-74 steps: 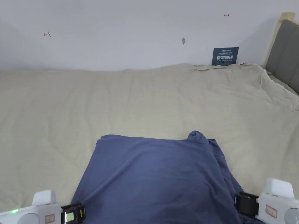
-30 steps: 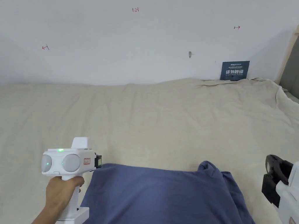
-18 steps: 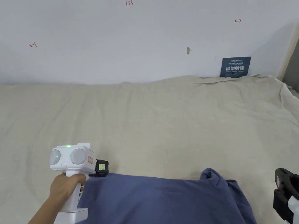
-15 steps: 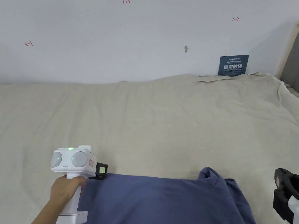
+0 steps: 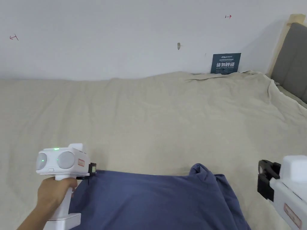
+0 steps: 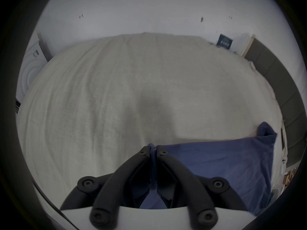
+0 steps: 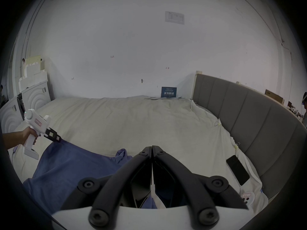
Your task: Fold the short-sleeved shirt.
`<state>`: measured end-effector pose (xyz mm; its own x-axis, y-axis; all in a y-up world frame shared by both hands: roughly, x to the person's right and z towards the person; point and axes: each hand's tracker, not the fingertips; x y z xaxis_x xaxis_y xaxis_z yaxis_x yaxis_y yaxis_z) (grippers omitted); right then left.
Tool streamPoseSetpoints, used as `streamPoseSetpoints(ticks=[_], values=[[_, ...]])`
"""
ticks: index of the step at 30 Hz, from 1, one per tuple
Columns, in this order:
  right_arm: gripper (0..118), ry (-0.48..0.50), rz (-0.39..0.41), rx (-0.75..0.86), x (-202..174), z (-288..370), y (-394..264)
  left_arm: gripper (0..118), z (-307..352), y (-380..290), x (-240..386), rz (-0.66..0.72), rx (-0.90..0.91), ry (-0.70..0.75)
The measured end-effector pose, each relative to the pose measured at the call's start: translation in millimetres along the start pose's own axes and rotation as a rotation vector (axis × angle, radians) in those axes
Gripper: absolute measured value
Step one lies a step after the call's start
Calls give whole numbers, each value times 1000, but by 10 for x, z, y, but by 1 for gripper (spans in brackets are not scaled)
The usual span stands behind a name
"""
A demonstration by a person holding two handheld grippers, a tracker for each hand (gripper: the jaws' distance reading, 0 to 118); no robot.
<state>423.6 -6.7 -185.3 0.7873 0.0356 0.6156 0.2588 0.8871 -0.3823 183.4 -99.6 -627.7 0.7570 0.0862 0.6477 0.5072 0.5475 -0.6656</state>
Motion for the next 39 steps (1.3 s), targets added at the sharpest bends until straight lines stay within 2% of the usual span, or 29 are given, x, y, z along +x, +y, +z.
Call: streamPoseSetpoints(ticks=[3,4,6,7,8,9,14,21,22,25,27,29,33,39], values=[[2,35,-4,-99,99,-414,49,4,295,-37,-1,-41,44,-26],[11,59,-1,-149,131,-573,59,4,377,-59,1,-55,50,-26],[56,100,-32,-242,187,-888,50,4,530,-95,7,-62,61,-29],[84,117,-39,-281,200,-1030,34,4,573,-105,2,-64,65,-32],[95,137,-51,-330,220,-1194,-14,4,609,-113,-2,-65,69,-34],[96,142,-33,-368,215,-1307,-53,4,638,-120,-4,-67,71,-34],[96,81,76,-460,152,-1754,-319,4,717,-139,-18,-64,81,-38],[94,31,46,-501,105,-2025,-540,4,740,-181,-43,-51,86,-44],[88,37,49,-512,92,-2056,-555,4,732,-176,-42,-47,86,-46],[59,50,40,-515,-59,-1948,-573,4,735,-206,-59,-37,86,-54],[45,61,34,-514,-113,-1936,-596,4,713,-205,-59,-38,86,-53],[0,107,3,-508,-168,-1835,-574,4,713,-219,-66,-33,85,-55],[0,100,30,-471,-240,-1664,-489,4,747,-248,-89,-26,87,-51],[0,113,-37,-305,-19,-1168,-94,4,899,-276,-136,4,117,-41]])
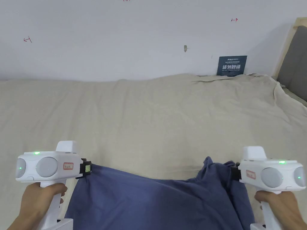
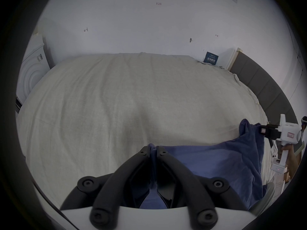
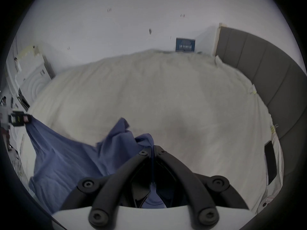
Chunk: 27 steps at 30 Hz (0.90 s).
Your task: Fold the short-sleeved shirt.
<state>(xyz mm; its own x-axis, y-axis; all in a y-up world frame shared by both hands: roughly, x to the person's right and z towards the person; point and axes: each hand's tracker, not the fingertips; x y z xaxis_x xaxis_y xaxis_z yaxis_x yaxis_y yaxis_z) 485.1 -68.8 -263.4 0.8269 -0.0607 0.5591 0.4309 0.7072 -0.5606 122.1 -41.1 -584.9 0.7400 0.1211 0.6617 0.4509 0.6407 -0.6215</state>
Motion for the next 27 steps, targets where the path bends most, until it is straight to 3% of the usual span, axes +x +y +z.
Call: streamPoseSetpoints(ticks=[6,15,27], values=[[0,30,-38,165,195,867,335,4,409,37,-15,40,77,13],[0,48,-21,389,289,2021,863,4,1356,395,-59,79,270,19],[0,43,-17,646,323,2807,1934,4,2474,1433,80,41,527,47]])
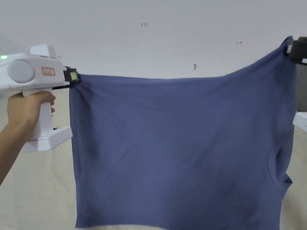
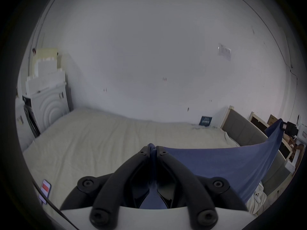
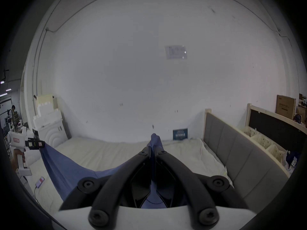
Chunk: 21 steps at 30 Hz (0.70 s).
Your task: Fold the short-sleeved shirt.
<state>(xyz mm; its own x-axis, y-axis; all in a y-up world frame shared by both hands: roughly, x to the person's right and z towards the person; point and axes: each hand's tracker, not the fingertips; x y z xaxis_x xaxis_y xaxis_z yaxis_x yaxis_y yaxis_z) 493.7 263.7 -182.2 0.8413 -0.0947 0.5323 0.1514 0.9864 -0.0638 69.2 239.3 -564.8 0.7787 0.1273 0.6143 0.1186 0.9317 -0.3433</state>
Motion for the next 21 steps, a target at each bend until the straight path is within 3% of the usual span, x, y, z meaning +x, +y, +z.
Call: streamPoseSetpoints(ticks=[12,21], values=[[0,-30,64,210,-74,-203,1135,4,76,1101,121,-69,165,39],[0,-20,55,176,121,-514,857,4,-259,920,168,-92,132,50]])
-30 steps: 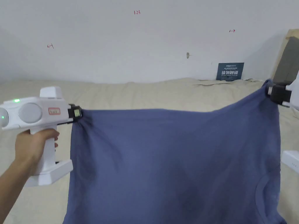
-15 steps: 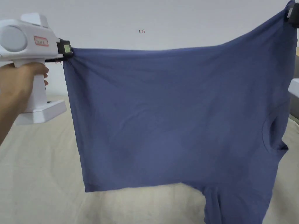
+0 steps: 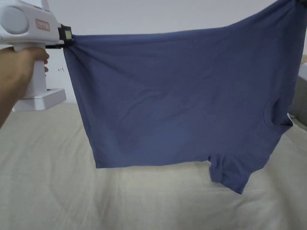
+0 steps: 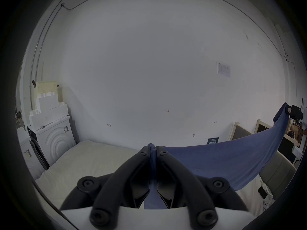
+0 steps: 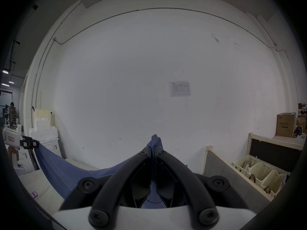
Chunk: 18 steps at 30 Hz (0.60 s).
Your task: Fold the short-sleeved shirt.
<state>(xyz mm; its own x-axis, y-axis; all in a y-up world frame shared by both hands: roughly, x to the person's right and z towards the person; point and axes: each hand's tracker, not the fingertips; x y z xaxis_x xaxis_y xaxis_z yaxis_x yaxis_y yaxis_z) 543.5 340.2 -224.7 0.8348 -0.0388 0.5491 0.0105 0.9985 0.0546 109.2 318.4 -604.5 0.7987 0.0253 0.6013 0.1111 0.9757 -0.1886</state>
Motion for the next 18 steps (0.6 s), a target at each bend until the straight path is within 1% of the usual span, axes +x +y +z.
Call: streamPoseSetpoints(ticks=[5,11,18], values=[[0,-15,11,-78,148,-173,-558,4,-399,-502,93,-51,-75,13],[0,-38,9,-202,375,-305,-1351,4,-820,-1198,112,-18,-184,12],[0,-48,-49,-349,581,-203,-2278,4,-881,-2023,174,-19,-302,-3]])
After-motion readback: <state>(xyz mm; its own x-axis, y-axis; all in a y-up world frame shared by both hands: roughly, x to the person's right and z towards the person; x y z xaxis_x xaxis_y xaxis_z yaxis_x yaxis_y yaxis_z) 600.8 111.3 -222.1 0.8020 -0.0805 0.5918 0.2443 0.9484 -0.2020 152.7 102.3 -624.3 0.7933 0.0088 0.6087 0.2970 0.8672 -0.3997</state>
